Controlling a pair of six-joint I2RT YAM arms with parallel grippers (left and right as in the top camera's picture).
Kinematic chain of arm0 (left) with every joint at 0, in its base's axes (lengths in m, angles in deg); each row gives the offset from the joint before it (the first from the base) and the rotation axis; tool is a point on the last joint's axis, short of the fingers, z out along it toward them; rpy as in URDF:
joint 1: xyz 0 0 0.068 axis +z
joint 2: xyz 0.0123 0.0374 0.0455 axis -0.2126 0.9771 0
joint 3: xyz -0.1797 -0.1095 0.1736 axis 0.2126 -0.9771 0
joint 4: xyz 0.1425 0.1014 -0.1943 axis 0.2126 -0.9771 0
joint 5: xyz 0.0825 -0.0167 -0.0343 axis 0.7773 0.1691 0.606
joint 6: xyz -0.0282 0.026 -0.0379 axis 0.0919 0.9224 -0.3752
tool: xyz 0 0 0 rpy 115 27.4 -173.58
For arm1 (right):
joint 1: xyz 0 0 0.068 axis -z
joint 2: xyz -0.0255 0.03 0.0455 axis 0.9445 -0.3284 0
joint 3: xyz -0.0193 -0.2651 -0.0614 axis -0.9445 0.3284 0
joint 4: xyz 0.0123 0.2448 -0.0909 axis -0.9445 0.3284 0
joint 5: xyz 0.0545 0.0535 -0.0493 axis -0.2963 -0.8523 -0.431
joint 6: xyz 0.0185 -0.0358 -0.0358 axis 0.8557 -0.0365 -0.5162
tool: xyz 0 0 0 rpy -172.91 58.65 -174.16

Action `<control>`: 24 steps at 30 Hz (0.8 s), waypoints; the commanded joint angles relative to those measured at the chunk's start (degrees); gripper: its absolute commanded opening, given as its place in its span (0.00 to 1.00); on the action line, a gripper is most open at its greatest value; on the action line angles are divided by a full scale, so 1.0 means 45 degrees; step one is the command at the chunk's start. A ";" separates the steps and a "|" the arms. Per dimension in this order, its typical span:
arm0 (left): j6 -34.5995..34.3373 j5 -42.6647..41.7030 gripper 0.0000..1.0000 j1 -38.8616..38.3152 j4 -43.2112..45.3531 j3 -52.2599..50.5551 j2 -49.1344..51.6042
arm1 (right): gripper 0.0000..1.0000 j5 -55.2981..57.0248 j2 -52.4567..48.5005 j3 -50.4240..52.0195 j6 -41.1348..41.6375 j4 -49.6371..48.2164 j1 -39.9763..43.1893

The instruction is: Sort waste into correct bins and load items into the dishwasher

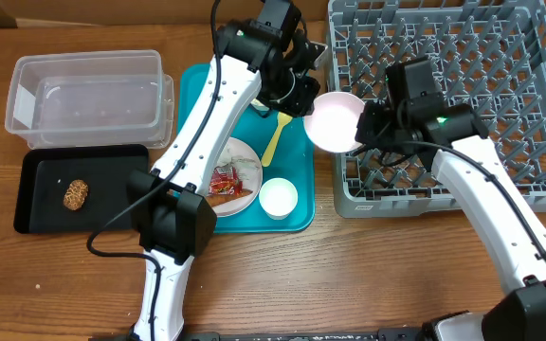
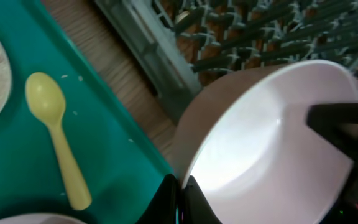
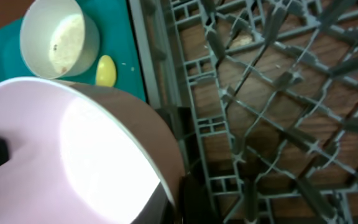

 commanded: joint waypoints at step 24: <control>-0.0612 -0.5168 0.53 0.3468 0.0539 0.1763 -0.0029 | 0.04 1.1676 -0.0287 -0.0933 -0.5192 -0.7130 0.0073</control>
